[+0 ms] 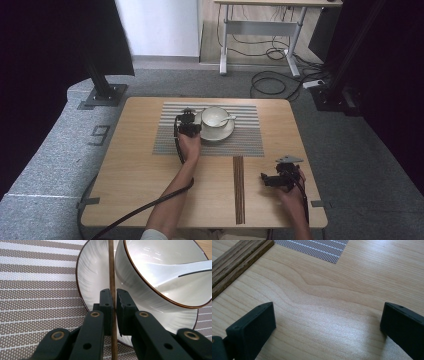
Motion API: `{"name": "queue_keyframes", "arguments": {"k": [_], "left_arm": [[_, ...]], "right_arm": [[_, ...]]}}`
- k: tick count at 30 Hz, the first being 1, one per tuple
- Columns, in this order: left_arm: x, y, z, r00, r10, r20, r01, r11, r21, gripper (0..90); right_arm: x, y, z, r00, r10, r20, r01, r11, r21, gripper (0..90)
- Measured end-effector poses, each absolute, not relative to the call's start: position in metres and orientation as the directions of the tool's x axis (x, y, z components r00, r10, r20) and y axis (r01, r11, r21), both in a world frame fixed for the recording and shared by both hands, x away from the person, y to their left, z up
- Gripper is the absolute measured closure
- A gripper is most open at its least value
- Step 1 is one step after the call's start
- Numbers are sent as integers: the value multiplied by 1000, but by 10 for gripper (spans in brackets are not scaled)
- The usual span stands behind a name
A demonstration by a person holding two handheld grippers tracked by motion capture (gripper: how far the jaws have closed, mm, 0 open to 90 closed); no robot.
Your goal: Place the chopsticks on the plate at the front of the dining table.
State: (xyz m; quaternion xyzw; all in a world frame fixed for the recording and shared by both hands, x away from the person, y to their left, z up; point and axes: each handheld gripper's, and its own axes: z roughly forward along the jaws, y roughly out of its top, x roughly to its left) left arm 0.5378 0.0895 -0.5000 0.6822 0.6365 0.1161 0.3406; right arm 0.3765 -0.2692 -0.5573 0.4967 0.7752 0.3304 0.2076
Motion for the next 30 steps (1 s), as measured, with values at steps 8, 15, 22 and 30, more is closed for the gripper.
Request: {"name": "queue_keyframes", "arguments": {"k": [8,15,22,30], "left_arm": [[533,89,-497,184,947,-265,776,25,630,806],[528,96,-490,194,955,-224,757,-1,653,758],[522,111,-487,190,961,-200,756,-13,655,684],[514,121,-489,196,961,-196,761,-23,648,634]], "right_arm": [[376,-269,-557,-420,907,7,633,288,718,0],[376,-269,-557,-420,908,7,634,288,718,0],[376,-269,-557,-420,907,7,634,288,718,0],[377,-269,-557,-421,907,6,632,289,719,0]]}}
